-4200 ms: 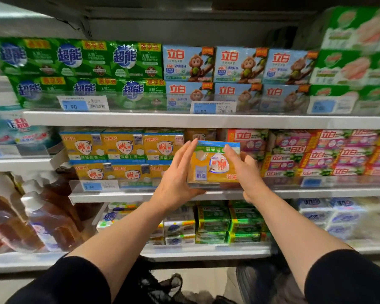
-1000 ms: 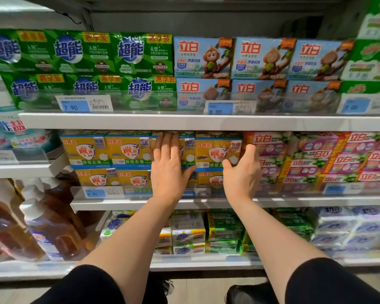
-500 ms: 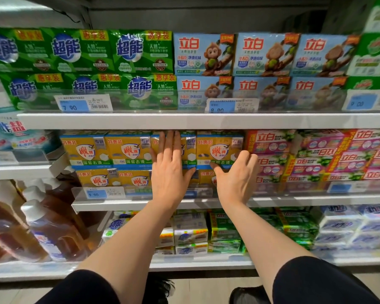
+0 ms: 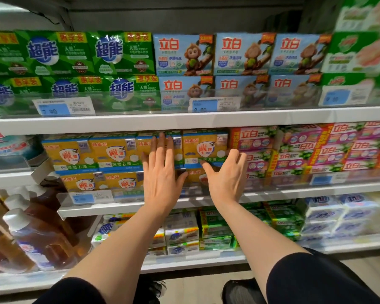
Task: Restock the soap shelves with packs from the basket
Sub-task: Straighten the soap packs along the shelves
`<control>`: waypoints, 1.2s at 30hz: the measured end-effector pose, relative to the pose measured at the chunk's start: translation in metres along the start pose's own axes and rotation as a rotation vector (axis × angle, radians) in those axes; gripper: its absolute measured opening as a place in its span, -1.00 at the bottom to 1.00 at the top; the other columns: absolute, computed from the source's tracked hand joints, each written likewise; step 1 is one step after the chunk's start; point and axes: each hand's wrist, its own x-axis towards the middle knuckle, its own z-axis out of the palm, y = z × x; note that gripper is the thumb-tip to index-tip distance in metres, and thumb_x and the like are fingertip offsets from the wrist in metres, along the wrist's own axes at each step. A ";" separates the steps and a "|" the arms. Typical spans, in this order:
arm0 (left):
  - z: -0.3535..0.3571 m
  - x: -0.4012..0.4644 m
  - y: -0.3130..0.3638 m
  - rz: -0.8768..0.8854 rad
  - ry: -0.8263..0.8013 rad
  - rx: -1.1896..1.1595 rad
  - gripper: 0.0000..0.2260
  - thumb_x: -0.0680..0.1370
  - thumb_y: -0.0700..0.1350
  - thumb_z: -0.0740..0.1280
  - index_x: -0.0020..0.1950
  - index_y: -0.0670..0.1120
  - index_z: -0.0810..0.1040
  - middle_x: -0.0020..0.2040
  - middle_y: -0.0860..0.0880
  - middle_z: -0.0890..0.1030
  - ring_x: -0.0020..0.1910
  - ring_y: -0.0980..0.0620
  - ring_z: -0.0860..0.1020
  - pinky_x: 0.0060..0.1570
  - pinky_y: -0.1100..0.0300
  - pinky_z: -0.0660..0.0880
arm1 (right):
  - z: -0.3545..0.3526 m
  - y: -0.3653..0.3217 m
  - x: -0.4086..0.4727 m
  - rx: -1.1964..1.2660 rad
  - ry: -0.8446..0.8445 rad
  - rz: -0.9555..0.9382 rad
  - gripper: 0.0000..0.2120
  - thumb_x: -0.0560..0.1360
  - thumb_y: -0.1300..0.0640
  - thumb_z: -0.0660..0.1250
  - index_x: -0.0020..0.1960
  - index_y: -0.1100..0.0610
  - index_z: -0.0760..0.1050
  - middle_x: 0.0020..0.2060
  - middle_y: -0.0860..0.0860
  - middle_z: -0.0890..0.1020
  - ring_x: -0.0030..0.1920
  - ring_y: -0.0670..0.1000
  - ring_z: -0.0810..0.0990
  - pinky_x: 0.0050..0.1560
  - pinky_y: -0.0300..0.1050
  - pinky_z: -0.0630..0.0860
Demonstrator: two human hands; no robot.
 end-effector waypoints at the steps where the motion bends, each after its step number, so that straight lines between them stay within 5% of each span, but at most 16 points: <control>1: 0.001 -0.002 0.006 0.034 -0.001 -0.005 -0.18 0.45 0.08 0.44 0.56 -0.15 0.11 0.55 -0.15 0.16 0.54 -0.17 0.08 0.48 -0.20 0.10 | -0.005 0.004 0.002 0.003 0.003 0.006 -0.49 0.38 -0.11 0.48 0.12 0.14 0.33 0.08 0.08 0.44 0.03 0.06 0.46 -0.15 -0.16 0.42; 6: 0.014 -0.009 0.048 0.209 -0.068 -0.065 -0.22 0.38 0.00 0.54 0.49 -0.15 0.26 0.44 -0.20 0.36 0.43 -0.20 0.25 0.32 -0.22 0.33 | -0.037 0.038 0.014 -0.003 0.043 0.135 -0.51 0.41 -0.10 0.46 0.15 0.14 0.36 0.13 0.09 0.45 0.13 0.11 0.46 -0.05 -0.09 0.43; 14: 0.032 -0.013 0.104 0.390 -0.102 -0.076 -0.25 0.35 -0.08 0.55 0.47 -0.21 0.33 0.48 -0.20 0.32 0.48 -0.19 0.21 0.35 -0.20 0.12 | -0.071 0.075 0.038 -0.014 0.125 0.282 -0.22 0.43 -0.04 0.46 0.50 0.09 0.14 0.35 0.15 0.32 0.33 0.16 0.33 0.19 0.04 0.42; 21: 0.052 -0.016 0.138 0.396 -0.192 -0.012 -0.20 0.33 -0.03 0.56 0.49 -0.19 0.31 0.52 -0.16 0.27 0.51 -0.17 0.21 0.42 -0.16 0.06 | -0.082 0.100 0.058 0.053 0.139 0.291 -0.19 0.43 -0.08 0.45 0.51 0.12 0.12 0.42 0.15 0.29 0.42 0.15 0.25 0.31 0.05 0.34; 31: 0.060 -0.021 0.156 0.332 -0.192 -0.010 -0.16 0.32 -0.06 0.57 0.50 -0.20 0.27 0.50 -0.23 0.28 0.50 -0.24 0.21 0.43 -0.21 0.05 | -0.094 0.119 0.098 0.186 0.019 0.348 0.16 0.22 -0.23 0.56 0.56 0.14 -0.03 0.54 0.10 0.09 0.54 0.10 0.00 0.47 0.09 0.13; 36: 0.061 -0.019 0.167 0.310 -0.149 -0.042 -0.14 0.33 -0.06 0.56 0.52 -0.20 0.22 0.53 -0.21 0.21 0.52 -0.22 0.16 0.43 -0.21 0.05 | -0.091 0.127 0.109 0.173 0.022 0.345 0.13 0.19 -0.20 0.59 0.53 0.16 0.06 0.50 0.09 0.11 0.50 0.12 0.12 0.39 0.13 0.34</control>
